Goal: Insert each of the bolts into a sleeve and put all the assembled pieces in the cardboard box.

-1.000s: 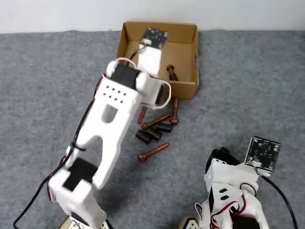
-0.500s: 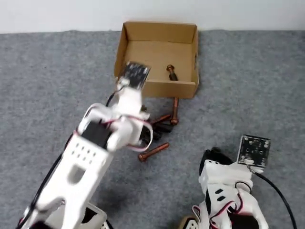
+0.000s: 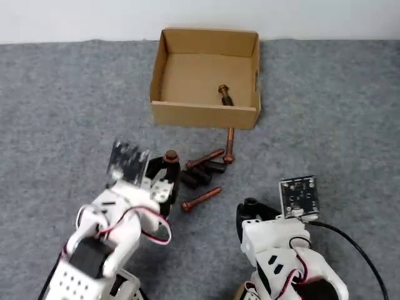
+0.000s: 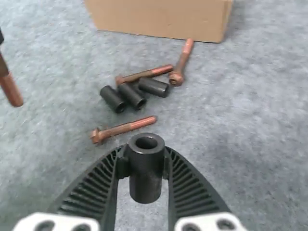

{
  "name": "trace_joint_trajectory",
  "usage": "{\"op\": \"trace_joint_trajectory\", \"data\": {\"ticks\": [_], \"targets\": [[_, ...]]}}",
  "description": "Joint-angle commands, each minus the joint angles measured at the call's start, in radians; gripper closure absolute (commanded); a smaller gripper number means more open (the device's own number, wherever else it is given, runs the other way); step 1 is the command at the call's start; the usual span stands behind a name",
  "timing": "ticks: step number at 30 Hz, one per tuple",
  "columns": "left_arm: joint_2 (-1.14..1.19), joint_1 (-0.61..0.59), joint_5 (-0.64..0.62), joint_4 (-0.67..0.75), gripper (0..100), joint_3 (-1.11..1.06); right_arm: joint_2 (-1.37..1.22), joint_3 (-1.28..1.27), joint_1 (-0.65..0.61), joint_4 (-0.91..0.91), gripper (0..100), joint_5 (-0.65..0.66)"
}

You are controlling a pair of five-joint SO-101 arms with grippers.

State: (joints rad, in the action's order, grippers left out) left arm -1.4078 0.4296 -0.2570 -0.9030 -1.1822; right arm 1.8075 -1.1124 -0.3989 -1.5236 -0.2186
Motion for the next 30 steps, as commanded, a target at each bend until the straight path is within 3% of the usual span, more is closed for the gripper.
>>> {"op": "trace_joint_trajectory", "data": {"ticks": [1,6,12,17,24,30], "targets": [[-0.209,0.000,0.005,0.060,100,-0.068,-0.004,0.009,-0.059,0.016,99.1,0.012],[-0.400,0.005,-0.002,0.058,100,-0.136,-0.004,0.006,-0.139,0.050,99.1,0.015],[-0.408,0.009,-0.003,0.104,100,-0.105,-0.004,-0.044,-0.245,0.222,99.0,0.172],[-0.404,0.112,-0.006,0.115,100,-0.047,-0.004,-0.095,-0.249,0.348,99.0,0.298],[-0.402,0.186,-0.143,0.117,100,-0.018,-0.004,-0.135,-0.266,0.449,99.0,0.407],[-0.402,0.189,-0.181,0.118,100,0.015,-0.004,-0.141,-0.343,0.452,99.0,0.425]]}}
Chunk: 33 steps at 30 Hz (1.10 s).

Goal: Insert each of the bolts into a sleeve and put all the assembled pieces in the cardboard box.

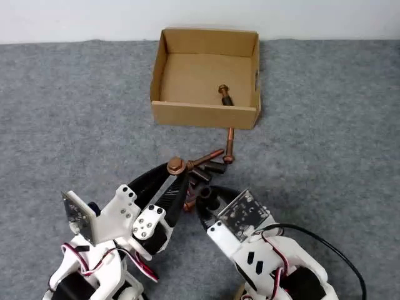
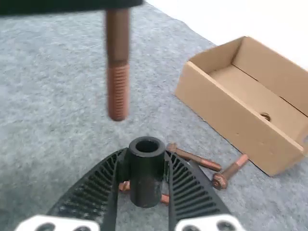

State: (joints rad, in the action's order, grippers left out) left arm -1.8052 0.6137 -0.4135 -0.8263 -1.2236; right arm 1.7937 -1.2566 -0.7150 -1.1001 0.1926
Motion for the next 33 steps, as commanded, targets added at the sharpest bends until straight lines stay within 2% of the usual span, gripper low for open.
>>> {"op": "trace_joint_trajectory", "data": {"ticks": [1,9,13,19,27,33], "targets": [[-0.005,0.005,-0.035,0.041,100,0.056,0.010,0.003,-0.030,0.028,99.0,0.015],[-0.005,0.005,-0.048,0.043,100,0.051,0.010,0.005,-0.031,0.039,99.0,0.066],[-0.005,0.005,-0.048,0.043,100,0.047,0.010,0.005,-0.033,0.110,99.0,0.069],[-0.003,0.005,-0.048,0.046,100,0.015,0.010,0.008,-0.035,0.120,99.0,0.069],[-0.003,0.005,-0.048,0.089,100,-0.022,0.010,0.006,-0.124,0.119,99.0,0.071],[-0.005,0.005,-0.048,0.009,100,-0.016,0.010,0.011,-0.107,0.119,99.0,0.071]]}}
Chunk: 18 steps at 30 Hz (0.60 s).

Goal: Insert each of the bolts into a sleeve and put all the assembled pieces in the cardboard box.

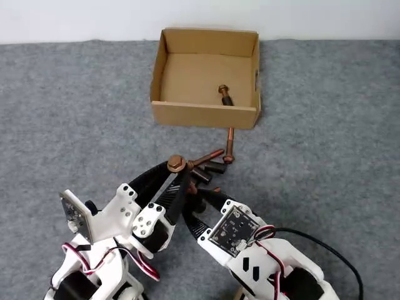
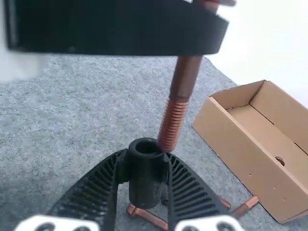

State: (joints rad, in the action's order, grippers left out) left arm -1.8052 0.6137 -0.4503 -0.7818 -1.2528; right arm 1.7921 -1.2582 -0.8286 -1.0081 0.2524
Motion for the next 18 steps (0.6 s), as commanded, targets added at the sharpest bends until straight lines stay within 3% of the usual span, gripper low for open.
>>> {"op": "trace_joint_trajectory", "data": {"ticks": [1,14,18], "targets": [[-0.008,0.005,-0.011,-0.058,100,0.016,0.012,0.012,0.022,0.028,99.0,0.011],[-0.003,0.009,-0.011,-0.121,100,0.082,0.012,0.012,0.065,0.028,99.0,0.011],[-0.003,0.078,-0.008,-0.180,100,0.042,0.012,0.012,0.065,0.028,99.0,0.011]]}}
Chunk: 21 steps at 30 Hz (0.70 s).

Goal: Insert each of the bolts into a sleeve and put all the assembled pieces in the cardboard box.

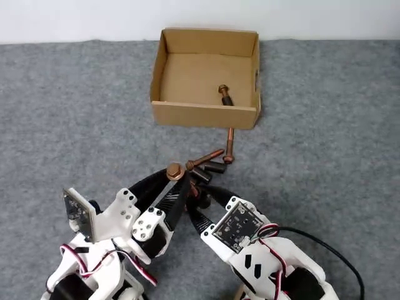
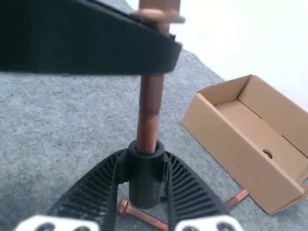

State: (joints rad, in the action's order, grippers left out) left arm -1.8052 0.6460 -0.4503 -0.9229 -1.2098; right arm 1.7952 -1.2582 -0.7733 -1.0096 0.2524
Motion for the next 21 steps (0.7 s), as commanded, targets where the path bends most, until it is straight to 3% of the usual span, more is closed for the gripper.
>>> {"op": "trace_joint_trajectory", "data": {"ticks": [1,5,10,17,21], "targets": [[-0.003,0.057,-0.006,-0.055,100,-0.018,0.008,0.012,0.010,0.030,99.0,0.011],[-0.003,0.071,0.015,-0.103,100,-0.056,0.008,0.012,0.010,0.031,99.0,0.011],[-0.003,0.072,0.147,-0.160,99,-0.102,0.010,0.012,0.010,0.031,99.0,0.011],[-0.003,0.064,0.233,-0.245,80,-0.099,0.010,0.012,0.013,0.031,99.0,0.012],[-0.003,0.041,0.236,-0.256,79,-0.068,0.010,0.011,0.015,0.028,99.0,0.012]]}}
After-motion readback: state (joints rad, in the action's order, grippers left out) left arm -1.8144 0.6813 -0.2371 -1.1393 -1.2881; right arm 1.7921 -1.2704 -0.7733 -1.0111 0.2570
